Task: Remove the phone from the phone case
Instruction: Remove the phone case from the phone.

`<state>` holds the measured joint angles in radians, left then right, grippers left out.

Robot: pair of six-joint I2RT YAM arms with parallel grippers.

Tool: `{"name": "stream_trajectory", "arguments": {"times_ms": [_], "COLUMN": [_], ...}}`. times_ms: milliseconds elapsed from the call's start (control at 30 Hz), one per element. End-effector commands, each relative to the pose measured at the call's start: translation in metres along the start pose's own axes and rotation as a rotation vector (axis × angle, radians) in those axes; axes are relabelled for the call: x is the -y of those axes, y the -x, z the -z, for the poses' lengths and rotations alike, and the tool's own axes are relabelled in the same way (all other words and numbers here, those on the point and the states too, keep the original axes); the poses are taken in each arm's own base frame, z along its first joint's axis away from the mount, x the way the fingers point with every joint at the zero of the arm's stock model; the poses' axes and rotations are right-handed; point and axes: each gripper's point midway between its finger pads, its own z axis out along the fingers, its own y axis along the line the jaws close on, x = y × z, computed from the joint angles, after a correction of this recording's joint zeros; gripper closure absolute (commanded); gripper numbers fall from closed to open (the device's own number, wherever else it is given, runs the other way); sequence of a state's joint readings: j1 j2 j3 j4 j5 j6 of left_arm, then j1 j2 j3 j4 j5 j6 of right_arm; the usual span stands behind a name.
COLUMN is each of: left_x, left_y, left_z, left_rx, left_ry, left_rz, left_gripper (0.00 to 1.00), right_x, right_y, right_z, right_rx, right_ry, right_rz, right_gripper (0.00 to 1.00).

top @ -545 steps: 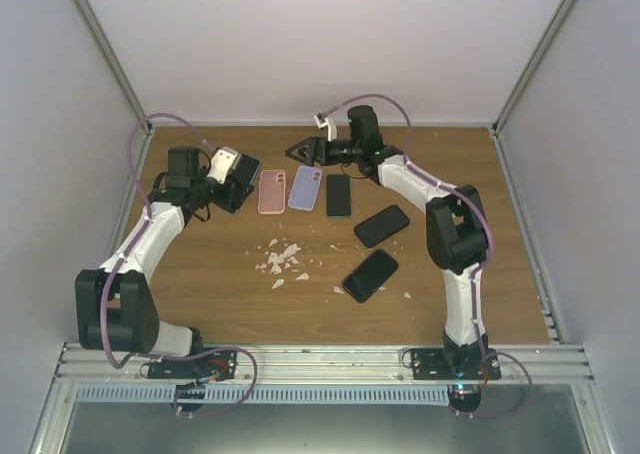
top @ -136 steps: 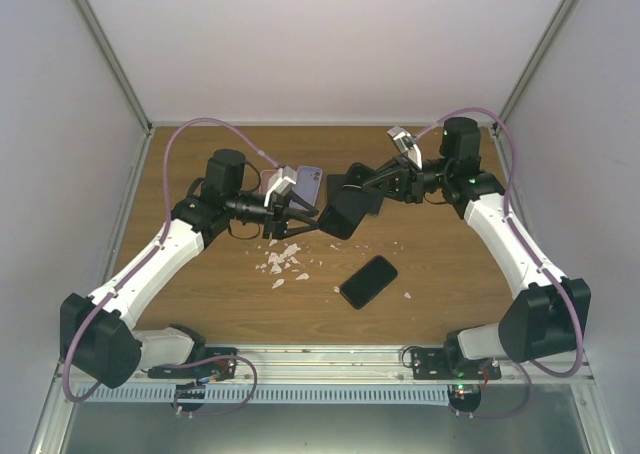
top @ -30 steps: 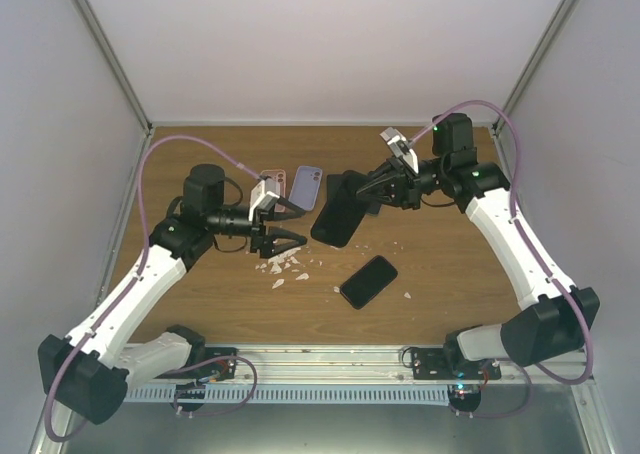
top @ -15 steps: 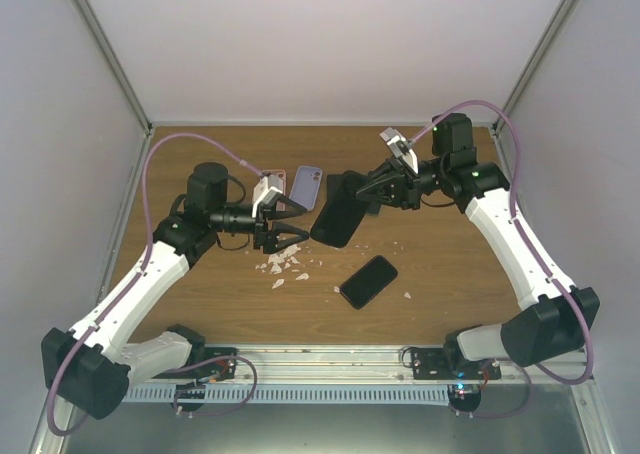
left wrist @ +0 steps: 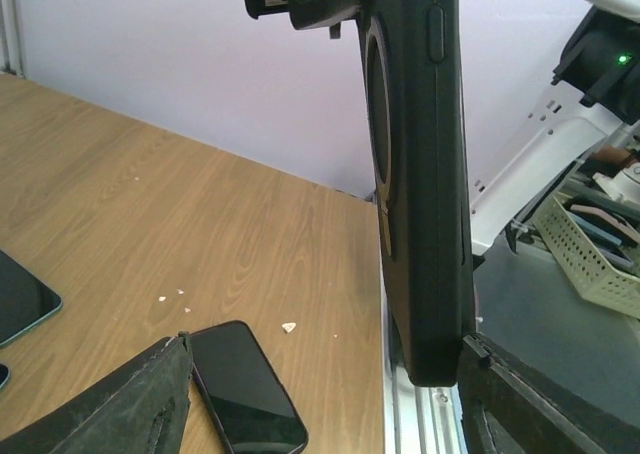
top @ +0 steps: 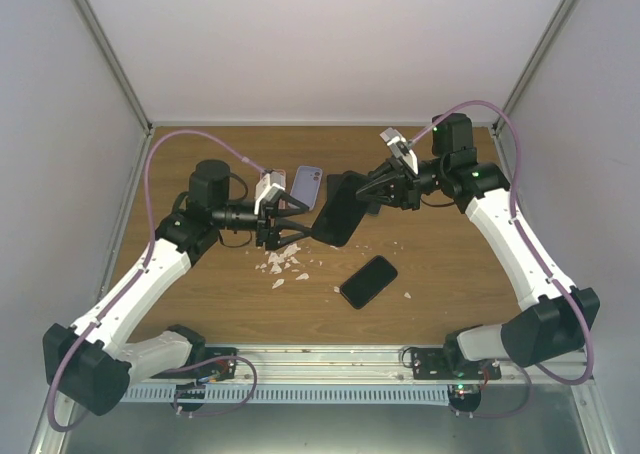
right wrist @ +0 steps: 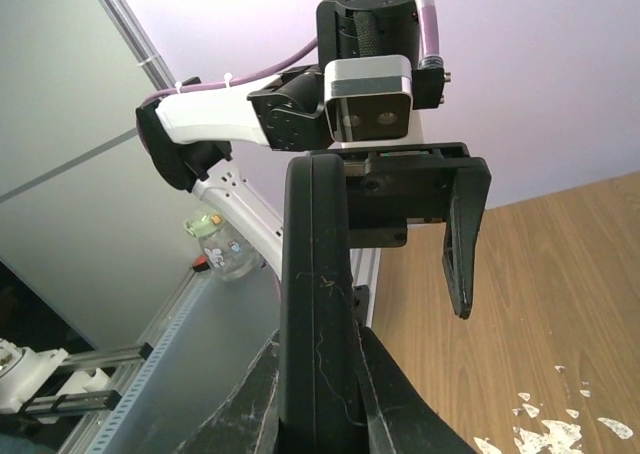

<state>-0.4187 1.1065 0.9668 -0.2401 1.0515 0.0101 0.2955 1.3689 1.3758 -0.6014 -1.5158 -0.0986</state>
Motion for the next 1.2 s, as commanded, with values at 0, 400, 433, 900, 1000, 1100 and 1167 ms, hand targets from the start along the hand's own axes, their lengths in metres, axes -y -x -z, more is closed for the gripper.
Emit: {"name": "stream_trajectory", "arguments": {"times_ms": [0, 400, 433, 900, 1000, 1100, 1167], "left_x": [-0.01, -0.062, -0.065, -0.093, -0.094, -0.092, -0.091], "left_y": [0.018, -0.008, -0.01, -0.033, -0.032, -0.032, -0.031], "left_z": [0.001, 0.005, 0.005, 0.003, 0.003, 0.001, -0.001], "left_rx": [0.028, -0.021, -0.026, -0.059, -0.049, -0.047, -0.046], "left_ry": [0.075, 0.317, 0.321, 0.369, 0.358, 0.332, 0.317], "left_rz": [-0.064, -0.01, -0.005, 0.085, 0.089, 0.086, 0.086], "left_gripper": [0.29, 0.42, 0.43, 0.47, 0.48, 0.51, 0.52], "right_x": [-0.038, -0.049, -0.051, -0.068, -0.07, -0.07, -0.072], "right_y": [0.013, 0.016, 0.017, 0.02, 0.02, 0.019, 0.017], "right_z": [-0.002, 0.0, -0.001, 0.0, 0.0, 0.0, -0.002], "right_rx": [0.016, 0.023, 0.024, 0.038, 0.044, 0.048, 0.046], "right_ry": [0.131, 0.183, 0.191, 0.266, 0.281, 0.286, 0.296], "right_rz": [0.081, 0.08, 0.078, 0.071, 0.061, 0.053, 0.051], "right_gripper": [1.0, 1.0, 1.0, 1.0, 0.99, 1.0, 1.0]}}
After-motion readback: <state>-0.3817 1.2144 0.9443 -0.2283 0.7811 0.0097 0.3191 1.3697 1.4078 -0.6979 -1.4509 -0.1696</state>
